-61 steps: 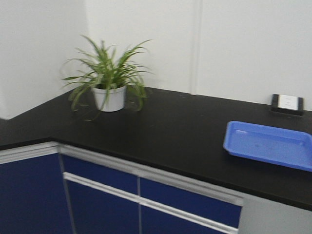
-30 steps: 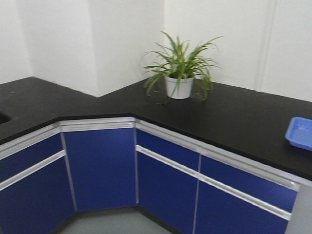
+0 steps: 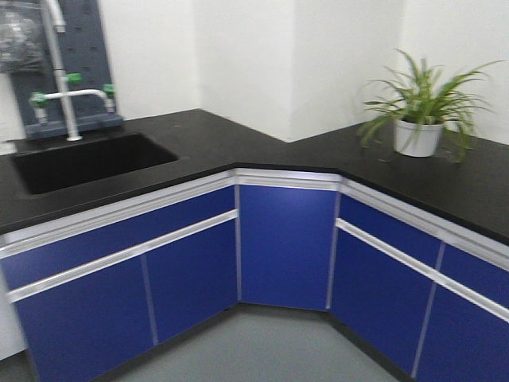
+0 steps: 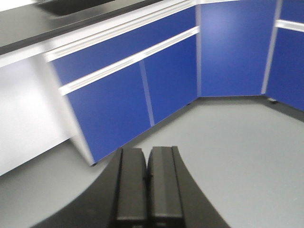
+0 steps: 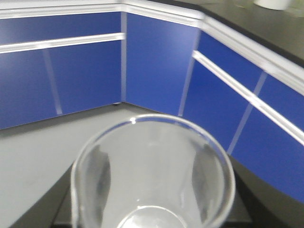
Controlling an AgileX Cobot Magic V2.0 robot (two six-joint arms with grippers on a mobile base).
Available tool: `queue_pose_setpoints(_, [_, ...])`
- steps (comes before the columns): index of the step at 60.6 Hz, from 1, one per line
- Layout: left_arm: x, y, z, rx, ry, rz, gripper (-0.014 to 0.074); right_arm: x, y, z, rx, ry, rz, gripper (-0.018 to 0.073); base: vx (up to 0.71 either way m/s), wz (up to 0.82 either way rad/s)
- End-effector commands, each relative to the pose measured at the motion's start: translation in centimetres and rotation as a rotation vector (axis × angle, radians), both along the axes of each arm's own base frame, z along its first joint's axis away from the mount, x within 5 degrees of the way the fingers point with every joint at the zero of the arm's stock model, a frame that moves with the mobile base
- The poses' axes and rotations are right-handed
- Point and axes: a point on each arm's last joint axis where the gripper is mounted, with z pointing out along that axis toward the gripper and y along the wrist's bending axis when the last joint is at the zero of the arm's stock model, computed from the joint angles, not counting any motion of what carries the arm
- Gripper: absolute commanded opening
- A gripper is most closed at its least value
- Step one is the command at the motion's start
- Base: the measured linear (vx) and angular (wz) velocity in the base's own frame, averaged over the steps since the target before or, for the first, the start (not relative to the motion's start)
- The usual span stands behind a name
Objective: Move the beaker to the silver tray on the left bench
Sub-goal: 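Drive the base to the bench with the silver tray, holding the beaker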
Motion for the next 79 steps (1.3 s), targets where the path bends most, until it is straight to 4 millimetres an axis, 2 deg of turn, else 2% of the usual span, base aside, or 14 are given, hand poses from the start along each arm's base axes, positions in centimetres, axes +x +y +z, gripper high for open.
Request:
queue_pose_setpoints(1, [0.18,-0.08,0.03,-0.005,-0.063,-0.01,0.0001,0.28,0.24,1.03,0.007,-0.037,0.023,-0.0011,-0.27,0.55])
queue_pose_setpoints(41, [0.18,-0.08,0.03,-0.005,-0.063,-0.01,0.0001,0.28,0.25,1.04,0.007,-0.037,0.025,-0.0011,-0.19,0.45])
queue_pose_setpoints(79, [0.18,-0.08,0.03,-0.005,-0.063,-0.01,0.0001,0.28,0.26,1.04,0.007,-0.038,0.025,-0.0011,0.0,0.32])
